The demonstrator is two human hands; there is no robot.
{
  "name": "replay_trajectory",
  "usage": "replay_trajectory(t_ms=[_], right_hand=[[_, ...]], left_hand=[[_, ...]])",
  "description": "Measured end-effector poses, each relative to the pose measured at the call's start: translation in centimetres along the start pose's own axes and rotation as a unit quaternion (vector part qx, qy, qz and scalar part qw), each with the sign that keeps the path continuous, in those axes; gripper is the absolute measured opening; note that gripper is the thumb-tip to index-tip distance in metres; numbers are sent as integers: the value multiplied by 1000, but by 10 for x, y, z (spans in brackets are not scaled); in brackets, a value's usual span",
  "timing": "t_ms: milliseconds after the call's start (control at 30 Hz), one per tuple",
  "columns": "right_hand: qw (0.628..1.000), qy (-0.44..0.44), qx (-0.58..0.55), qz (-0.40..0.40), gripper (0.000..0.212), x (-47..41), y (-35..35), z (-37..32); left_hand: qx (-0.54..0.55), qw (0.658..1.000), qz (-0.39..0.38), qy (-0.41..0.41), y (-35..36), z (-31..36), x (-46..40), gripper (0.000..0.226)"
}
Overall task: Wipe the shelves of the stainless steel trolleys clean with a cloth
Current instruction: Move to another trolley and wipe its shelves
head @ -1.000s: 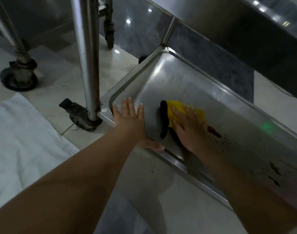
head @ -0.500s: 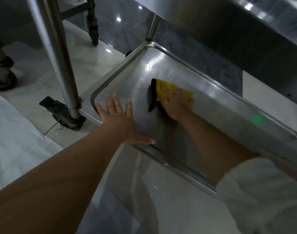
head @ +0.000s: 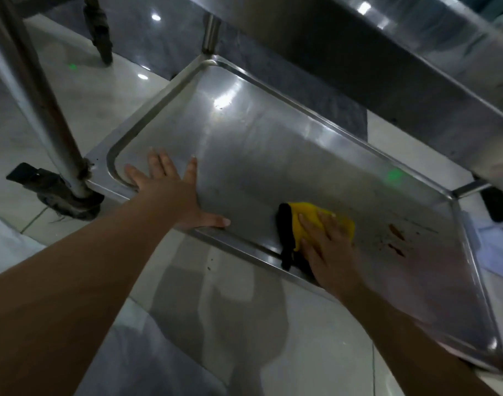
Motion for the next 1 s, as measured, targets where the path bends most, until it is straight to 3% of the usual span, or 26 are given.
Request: replay_trajectory(t_ms=[100, 167, 267, 367, 500, 633, 800, 1000], right_hand=[[1000, 15, -18, -20, 59, 42, 1, 9], [999, 24, 0, -31, 56, 43, 3, 15], [999, 35, 23, -16, 48, 12, 5, 15], [998, 57, 37, 0, 49, -38, 8, 12], [999, 45, 0, -18, 50, -102, 2, 23], [997, 77, -15, -9, 50, -109, -9, 65], [996, 85, 4, 14, 50, -27, -12, 101], [996, 70, 1, 50, 56, 93, -10, 109]], left_hand=[[-32, 998, 30, 34, -1, 13, 2, 143], [-40, 996, 41, 73, 5, 30, 5, 129], [-42, 984, 61, 163, 20, 76, 19, 103], [-49, 973, 56, 220, 41, 117, 35, 93], [-56, 974, 63, 212, 45, 125, 35, 97], [-59, 975, 55, 208, 41, 122, 33, 102], [-60, 981, 50, 180, 37, 131, 29, 123], [-72, 980, 78, 168, 36, 140, 29, 132]])
Point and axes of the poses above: each hand's wrist, its own x-axis away from the middle knuckle, its own y-axis out of the palm, z = x × y, the point moved 6 cm from there along -x, towards the middle knuckle, and after that the axes turned 1 degree about y, right-handed, at the moved point
